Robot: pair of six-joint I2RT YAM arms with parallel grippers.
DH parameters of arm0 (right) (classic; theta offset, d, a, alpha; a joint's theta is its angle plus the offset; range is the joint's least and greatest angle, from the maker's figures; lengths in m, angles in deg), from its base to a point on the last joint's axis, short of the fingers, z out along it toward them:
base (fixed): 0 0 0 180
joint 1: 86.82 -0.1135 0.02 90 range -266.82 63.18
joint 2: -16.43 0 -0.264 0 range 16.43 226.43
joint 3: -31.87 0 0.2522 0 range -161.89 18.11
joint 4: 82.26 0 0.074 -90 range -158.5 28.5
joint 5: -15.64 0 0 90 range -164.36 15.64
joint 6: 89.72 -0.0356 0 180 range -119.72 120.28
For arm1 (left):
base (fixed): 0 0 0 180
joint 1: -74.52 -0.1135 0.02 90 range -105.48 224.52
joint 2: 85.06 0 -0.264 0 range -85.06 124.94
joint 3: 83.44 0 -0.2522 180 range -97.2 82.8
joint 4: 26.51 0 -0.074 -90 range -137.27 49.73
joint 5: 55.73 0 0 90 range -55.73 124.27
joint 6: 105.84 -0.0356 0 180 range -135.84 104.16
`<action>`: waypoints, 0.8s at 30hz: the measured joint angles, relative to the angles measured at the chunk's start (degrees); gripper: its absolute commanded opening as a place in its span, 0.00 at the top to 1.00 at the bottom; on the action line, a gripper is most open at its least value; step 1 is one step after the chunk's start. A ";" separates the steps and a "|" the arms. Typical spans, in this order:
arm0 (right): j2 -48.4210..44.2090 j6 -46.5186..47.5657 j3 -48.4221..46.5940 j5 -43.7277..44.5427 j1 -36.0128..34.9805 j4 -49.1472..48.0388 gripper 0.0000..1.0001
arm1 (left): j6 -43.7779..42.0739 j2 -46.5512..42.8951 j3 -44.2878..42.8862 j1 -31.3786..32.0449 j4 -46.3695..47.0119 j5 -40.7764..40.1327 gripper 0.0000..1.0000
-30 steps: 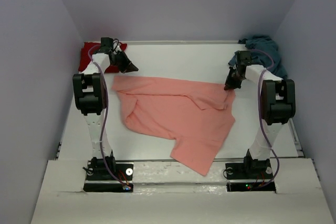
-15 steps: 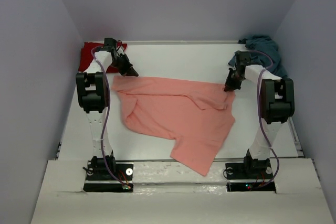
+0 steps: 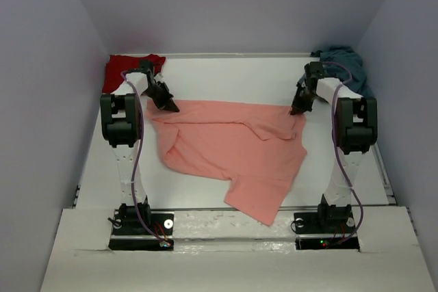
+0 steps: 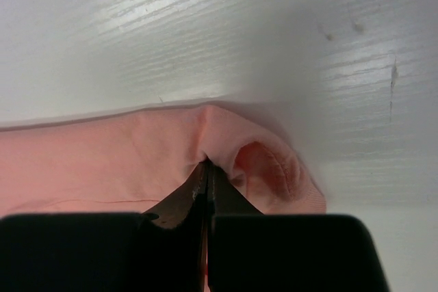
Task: Fold and stack the t-shirts
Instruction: Fold the tshirt
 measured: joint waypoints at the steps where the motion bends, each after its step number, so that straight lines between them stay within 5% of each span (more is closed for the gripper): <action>1: 0.57 0.02 -1.03 0.24 0.00 0.61 1.00 | 0.00 0.04 0.00 0.00 0.02 -0.44 1.00; 24: 23.10 0.42 -39.43 2.47 -0.04 12.57 1.00 | 5.90 -2.67 5.14 0.09 6.86 -2.69 1.00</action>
